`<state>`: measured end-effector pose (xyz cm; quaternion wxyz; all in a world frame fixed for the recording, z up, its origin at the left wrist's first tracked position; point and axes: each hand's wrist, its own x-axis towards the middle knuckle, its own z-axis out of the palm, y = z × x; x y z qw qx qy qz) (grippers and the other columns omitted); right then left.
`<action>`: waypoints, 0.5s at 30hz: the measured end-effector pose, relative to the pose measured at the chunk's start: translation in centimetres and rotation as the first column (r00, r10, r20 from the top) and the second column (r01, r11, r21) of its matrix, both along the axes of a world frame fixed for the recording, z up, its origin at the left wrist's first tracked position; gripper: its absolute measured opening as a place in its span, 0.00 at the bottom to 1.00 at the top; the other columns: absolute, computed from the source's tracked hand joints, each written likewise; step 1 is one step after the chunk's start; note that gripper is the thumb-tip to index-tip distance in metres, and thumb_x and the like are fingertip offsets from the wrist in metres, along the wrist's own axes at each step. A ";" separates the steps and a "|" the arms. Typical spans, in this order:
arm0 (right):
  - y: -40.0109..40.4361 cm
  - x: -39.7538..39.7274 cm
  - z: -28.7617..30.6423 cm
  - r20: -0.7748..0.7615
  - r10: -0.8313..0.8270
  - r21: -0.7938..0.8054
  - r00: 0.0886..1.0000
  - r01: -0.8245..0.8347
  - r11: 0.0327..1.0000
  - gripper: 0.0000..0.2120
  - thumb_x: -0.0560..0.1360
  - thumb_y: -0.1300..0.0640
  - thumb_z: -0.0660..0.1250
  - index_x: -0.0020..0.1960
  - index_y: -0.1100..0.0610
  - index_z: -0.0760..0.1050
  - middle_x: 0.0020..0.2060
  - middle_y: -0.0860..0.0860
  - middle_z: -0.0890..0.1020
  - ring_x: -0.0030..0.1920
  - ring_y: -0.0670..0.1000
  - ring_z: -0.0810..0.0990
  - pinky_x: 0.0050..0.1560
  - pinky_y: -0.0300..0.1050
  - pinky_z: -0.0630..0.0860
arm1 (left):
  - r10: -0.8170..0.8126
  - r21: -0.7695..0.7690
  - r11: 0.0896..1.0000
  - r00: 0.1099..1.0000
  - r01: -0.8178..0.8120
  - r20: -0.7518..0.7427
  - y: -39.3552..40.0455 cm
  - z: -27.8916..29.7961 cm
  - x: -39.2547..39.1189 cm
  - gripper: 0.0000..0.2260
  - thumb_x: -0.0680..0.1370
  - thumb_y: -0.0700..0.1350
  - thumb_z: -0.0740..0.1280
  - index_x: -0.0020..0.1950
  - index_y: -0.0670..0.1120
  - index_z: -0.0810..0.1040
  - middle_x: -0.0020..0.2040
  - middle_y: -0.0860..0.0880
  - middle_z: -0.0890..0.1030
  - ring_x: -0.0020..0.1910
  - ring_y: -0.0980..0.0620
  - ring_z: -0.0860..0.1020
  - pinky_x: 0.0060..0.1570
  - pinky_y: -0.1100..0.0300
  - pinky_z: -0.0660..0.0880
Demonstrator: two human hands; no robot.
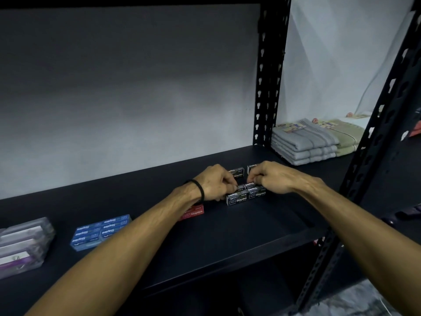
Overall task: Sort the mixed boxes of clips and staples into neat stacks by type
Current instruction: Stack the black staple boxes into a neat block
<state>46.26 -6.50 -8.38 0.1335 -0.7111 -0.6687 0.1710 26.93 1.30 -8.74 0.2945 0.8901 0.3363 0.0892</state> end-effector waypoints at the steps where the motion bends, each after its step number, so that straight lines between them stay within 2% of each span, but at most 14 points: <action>1: 0.0 0.0 -0.1 0.001 0.002 -0.002 1.000 -0.002 1.000 0.14 0.80 0.58 0.61 0.44 0.42 0.79 0.45 0.43 0.82 0.45 0.42 0.78 0.46 0.40 0.71 | -0.002 -0.003 1.000 1.000 0.002 -0.001 0.0 0.0 0.0 0.06 0.77 0.45 0.69 0.52 0.47 0.83 0.36 0.48 0.84 0.32 0.54 0.82 0.35 0.61 0.80; 5: -0.1 -0.1 -0.1 0.008 -0.004 -0.019 1.000 0.004 1.000 0.15 0.79 0.59 0.60 0.42 0.41 0.78 0.47 0.45 0.82 0.48 0.46 0.79 0.52 0.43 0.75 | 0.002 -0.016 1.000 1.000 -0.002 -0.003 -0.2 0.0 -0.1 0.06 0.79 0.45 0.66 0.50 0.47 0.83 0.39 0.44 0.85 0.35 0.49 0.84 0.39 0.56 0.82; 9: -0.6 -0.4 0.6 -0.006 -0.012 -0.070 1.000 0.012 0.997 0.10 0.77 0.55 0.61 0.48 0.43 0.79 0.48 0.43 0.81 0.50 0.46 0.78 0.51 0.42 0.72 | 0.004 0.003 1.000 1.000 -0.003 -0.026 -0.7 0.3 -0.2 0.12 0.75 0.57 0.69 0.48 0.50 0.83 0.36 0.47 0.84 0.33 0.52 0.83 0.38 0.59 0.81; 10: -0.8 -0.5 0.8 -0.005 -0.013 -0.093 1.000 0.013 0.996 0.09 0.76 0.53 0.63 0.52 0.43 0.80 0.49 0.43 0.80 0.50 0.45 0.78 0.51 0.42 0.72 | -0.002 0.002 1.000 0.999 0.003 -0.035 -0.8 0.3 -0.2 0.13 0.73 0.58 0.70 0.49 0.50 0.83 0.37 0.48 0.84 0.31 0.54 0.82 0.36 0.60 0.80; 12: -1.3 -0.6 1.2 0.023 -0.006 -0.142 1.000 0.009 0.990 0.14 0.72 0.50 0.67 0.57 0.42 0.78 0.49 0.43 0.80 0.48 0.44 0.78 0.48 0.42 0.73 | -0.015 0.030 0.999 0.998 0.017 -0.063 -0.9 0.4 -0.2 0.17 0.70 0.58 0.74 0.55 0.50 0.82 0.40 0.53 0.83 0.30 0.60 0.79 0.36 0.64 0.75; 15: -1.5 -0.8 1.1 0.077 0.029 -0.153 0.997 -0.017 0.988 0.16 0.69 0.51 0.72 0.56 0.41 0.77 0.45 0.44 0.80 0.43 0.44 0.78 0.42 0.42 0.73 | -0.026 0.090 0.995 0.995 0.035 -0.100 -0.8 0.5 -0.2 0.20 0.69 0.55 0.75 0.59 0.51 0.80 0.46 0.53 0.81 0.35 0.60 0.77 0.40 0.64 0.74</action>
